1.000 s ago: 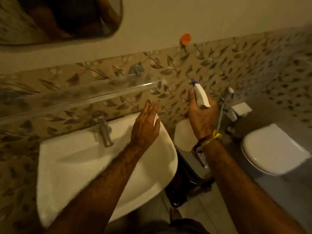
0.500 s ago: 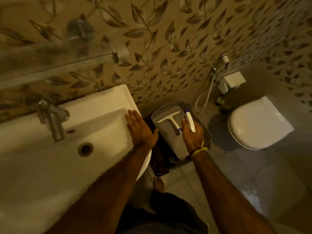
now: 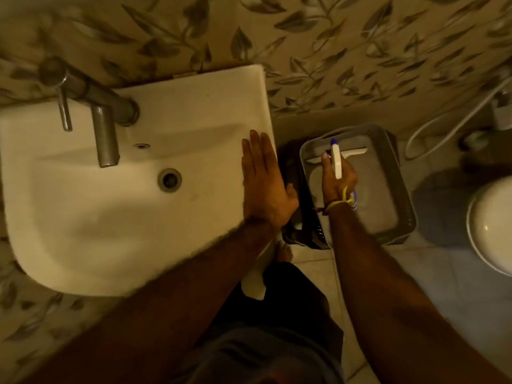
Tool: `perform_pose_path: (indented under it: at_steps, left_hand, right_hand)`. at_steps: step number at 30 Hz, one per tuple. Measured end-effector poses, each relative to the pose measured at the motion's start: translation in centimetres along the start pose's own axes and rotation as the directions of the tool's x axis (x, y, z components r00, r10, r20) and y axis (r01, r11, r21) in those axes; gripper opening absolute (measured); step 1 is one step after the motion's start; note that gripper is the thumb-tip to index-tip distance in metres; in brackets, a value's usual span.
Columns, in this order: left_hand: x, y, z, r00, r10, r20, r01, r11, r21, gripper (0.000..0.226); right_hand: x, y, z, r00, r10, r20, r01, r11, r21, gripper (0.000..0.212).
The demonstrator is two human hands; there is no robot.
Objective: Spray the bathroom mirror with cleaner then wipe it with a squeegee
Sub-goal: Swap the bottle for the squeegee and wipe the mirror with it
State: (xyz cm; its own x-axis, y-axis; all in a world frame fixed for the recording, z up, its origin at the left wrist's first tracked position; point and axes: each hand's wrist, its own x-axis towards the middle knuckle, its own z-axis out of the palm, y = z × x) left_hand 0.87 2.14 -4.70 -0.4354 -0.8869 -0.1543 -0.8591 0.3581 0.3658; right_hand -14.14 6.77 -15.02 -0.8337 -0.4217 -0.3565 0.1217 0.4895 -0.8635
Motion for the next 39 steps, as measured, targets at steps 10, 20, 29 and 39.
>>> perform_pose_path:
  at_steps: [10,20,29,39]
  left_hand:
    - [-0.3,0.6,-0.5,1.0,0.015,0.015,-0.016,0.996,0.089,0.112]
    - [-0.3,0.9,0.6,0.984,0.166,-0.062,-0.144,0.951,0.272,0.081]
    - [0.1,0.5,0.9,0.982,0.185,-0.039,-0.16,0.922,0.351,0.077]
    - [0.3,-0.1,1.0,0.976,0.198,-0.086,-0.167,0.945,0.28,0.068]
  right_hand:
    - [-0.6,3.3,-3.4,0.991,0.117,0.065,-0.112,0.991,-0.072,0.065]
    - [0.4,7.2,-4.6,0.976,0.215,-0.037,-0.2,0.809,-0.553,0.033]
    - [4.5,8.7,-4.4,0.967,0.256,0.004,-0.177,0.683,-0.709,0.038]
    - [3.8,3.8,-5.9,0.981,0.194,-0.004,-0.153,0.764,-0.627,0.031]
